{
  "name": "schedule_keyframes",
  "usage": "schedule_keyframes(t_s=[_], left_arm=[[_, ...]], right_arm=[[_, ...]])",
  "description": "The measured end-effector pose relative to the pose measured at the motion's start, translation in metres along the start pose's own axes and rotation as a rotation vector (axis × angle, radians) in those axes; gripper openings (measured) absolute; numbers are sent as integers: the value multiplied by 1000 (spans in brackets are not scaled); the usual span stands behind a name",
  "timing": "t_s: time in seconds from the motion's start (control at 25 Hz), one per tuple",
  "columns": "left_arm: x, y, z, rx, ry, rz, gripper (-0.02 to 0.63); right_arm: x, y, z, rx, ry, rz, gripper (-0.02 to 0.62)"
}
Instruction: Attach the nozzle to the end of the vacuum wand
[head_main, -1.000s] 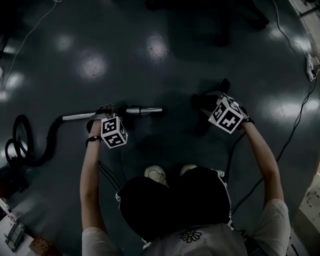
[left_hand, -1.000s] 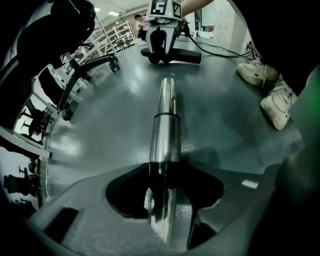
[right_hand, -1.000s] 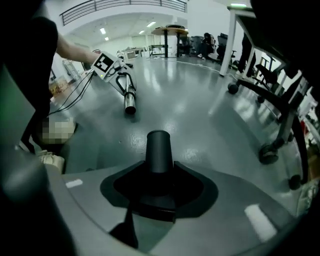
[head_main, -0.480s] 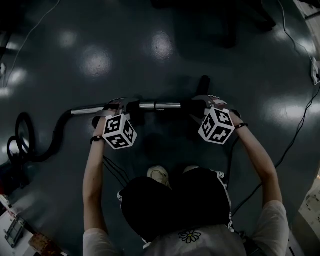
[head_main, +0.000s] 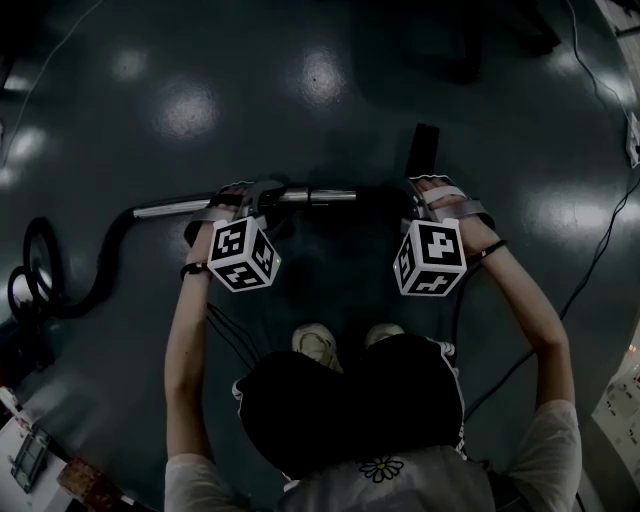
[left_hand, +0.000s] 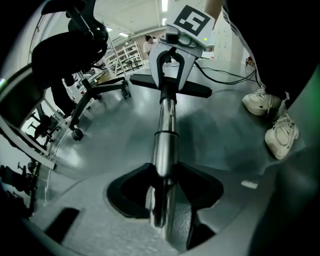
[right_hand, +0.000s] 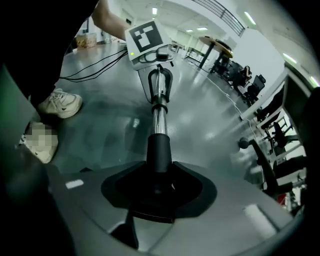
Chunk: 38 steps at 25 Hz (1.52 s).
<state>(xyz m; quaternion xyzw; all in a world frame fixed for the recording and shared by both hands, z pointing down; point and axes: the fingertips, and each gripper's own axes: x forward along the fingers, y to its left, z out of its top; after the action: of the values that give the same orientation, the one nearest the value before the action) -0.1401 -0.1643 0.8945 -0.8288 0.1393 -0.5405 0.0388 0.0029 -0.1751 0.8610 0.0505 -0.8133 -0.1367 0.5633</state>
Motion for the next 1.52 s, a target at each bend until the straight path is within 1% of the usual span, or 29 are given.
schedule_keyframes(t_s=[0.04, 0.12, 0.16, 0.28, 0.36, 0.44, 0.56, 0.64, 0.68, 0.72, 0.8, 0.84, 0.88, 0.96, 1.0, 1.04, 1.08, 1.12, 1.16, 1.2, 1.24, 1.32, 1.36, 1.44, 1.48, 1.52], left_arm=[[2, 1, 1, -14, -8, 4, 180], [5, 2, 6, -38, -32, 7, 186], [7, 2, 11, -42, -47, 9, 182], [8, 9, 23, -41, -94, 15, 178], [3, 10, 25, -8, -99, 34, 181], [-5, 8, 18, 46, -60, 65, 184], [-13, 5, -22, 83, 67, 78, 207], [-4, 5, -54, 140, 173, 84, 204], [1, 6, -64, 170, 204, 91, 190], [4, 6, -68, 180, 209, 97, 176], [5, 4, -68, 152, 178, 96, 166], [5, 4, -68, 140, 164, 95, 164], [5, 4, -67, 131, 158, 92, 164], [10, 9, -70, 110, 169, 87, 164], [13, 11, -72, 92, 175, 86, 164], [15, 11, -74, 67, 177, 83, 166], [17, 10, -75, 42, 176, 81, 167], [19, 8, -74, 25, 173, 79, 170], [23, 5, -72, 20, 172, 77, 170], [27, 3, -68, 22, 171, 75, 170], [30, 2, -63, 25, 168, 75, 169], [35, 3, -56, 19, 152, 84, 170], [37, 6, -54, 14, 147, 91, 172], [39, 12, -52, 10, 141, 96, 170], [40, 14, -51, 8, 134, 96, 172], [40, 15, -50, 1, 121, 95, 175]], right_arm=[[5, -1, 2, -8, -22, 21, 176], [14, -2, 5, 45, -76, 66, 176], [17, -3, 5, 72, -90, 68, 175], [18, -10, 3, 129, -121, 38, 175], [16, -10, 2, 170, -159, 49, 175], [16, -6, 2, 171, -176, 64, 175], [14, 1, 3, 161, -196, 96, 175], [8, 3, 5, 165, -213, 109, 175], [6, 4, 6, 168, -220, 113, 175], [5, 4, 7, 167, -226, 116, 175], [6, 5, 8, 151, -234, 119, 175], [7, 5, 8, 125, -231, 108, 175], [8, 4, 8, 75, -216, 76, 175], [16, -1, 7, -53, -155, -35, 175], [22, -3, 7, -58, -136, -62, 175], [27, -3, 8, 0, -144, -46, 173], [31, -1, 10, 85, -168, -5, 175], [34, 2, 12, 145, -187, 29, 175], [36, 5, 15, 157, -182, 31, 175], [39, 8, 19, 145, -157, 7, 172], [43, 9, 26, 156, -133, -15, 169], [46, 5, 39, 245, -147, -20, 172], [45, 0, 43, 241, -165, -40, 170], [47, -5, 48, 198, -172, -86, 153], [47, -7, 49, 231, -183, -72, 152], [47, -10, 50, 296, -207, -40, 153]])
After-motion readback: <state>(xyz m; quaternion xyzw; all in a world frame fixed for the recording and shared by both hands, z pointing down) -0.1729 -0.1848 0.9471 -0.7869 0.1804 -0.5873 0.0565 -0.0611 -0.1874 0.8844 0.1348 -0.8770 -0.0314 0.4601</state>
